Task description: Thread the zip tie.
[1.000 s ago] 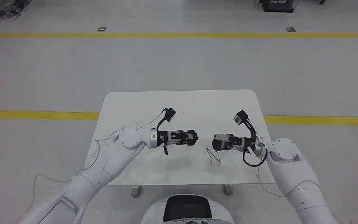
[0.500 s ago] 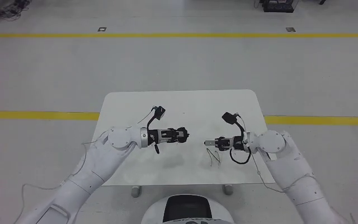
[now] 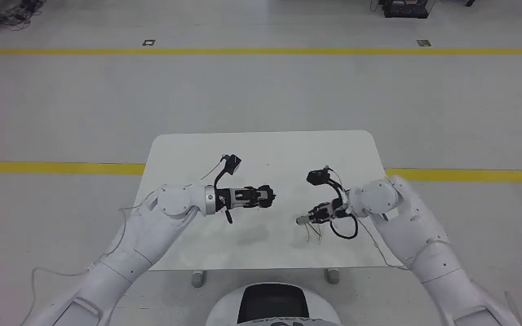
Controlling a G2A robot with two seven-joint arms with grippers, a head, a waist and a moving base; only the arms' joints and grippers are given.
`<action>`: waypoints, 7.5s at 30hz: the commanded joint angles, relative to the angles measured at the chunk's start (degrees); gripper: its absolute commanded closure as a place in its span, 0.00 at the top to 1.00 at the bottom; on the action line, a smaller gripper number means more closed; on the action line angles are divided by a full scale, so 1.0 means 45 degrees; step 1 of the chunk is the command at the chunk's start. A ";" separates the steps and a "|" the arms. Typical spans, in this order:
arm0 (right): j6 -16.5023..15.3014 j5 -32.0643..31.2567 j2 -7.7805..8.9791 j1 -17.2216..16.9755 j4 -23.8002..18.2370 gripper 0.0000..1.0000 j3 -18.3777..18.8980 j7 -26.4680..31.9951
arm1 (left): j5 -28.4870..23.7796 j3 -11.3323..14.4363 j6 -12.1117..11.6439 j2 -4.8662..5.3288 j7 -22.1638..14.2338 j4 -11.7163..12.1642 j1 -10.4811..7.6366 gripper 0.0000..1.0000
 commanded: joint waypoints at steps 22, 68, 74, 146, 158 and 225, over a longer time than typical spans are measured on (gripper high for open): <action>-0.1859 -0.2489 -0.0399 0.1831 0.1648 1.00 -0.2765 0.0913 | 0.0000 0.0000 0.0000 0.0000 0.0000 0.0000 0.0000 0.00; -0.1405 -0.4340 -0.1245 0.2833 0.3764 0.22 -0.5355 -0.1227 | 0.0000 0.0000 0.0000 0.0000 0.0000 0.0000 0.0000 0.00; -0.1095 -0.4626 -0.1459 0.2961 0.4137 0.22 -0.5698 -0.1464 | 0.0000 0.0000 0.0000 0.0000 0.0000 0.0000 0.0000 0.00; 0.0579 -0.6397 -0.2572 0.3117 0.5041 0.00 -0.6166 -0.1022 | 0.0000 0.0000 0.0000 0.0000 0.0000 0.0000 0.0000 0.00; -0.0113 -0.6372 -0.1568 0.1865 0.1946 0.00 -0.4180 -0.0448 | 0.0000 0.0000 0.0000 0.0000 0.0000 0.0000 0.0000 0.00; -0.2458 -0.0899 0.1778 -0.5942 -0.5013 0.00 0.1032 -1.6441 | -0.0307 0.0895 0.0257 -0.0426 0.3387 -0.0556 0.0781 0.00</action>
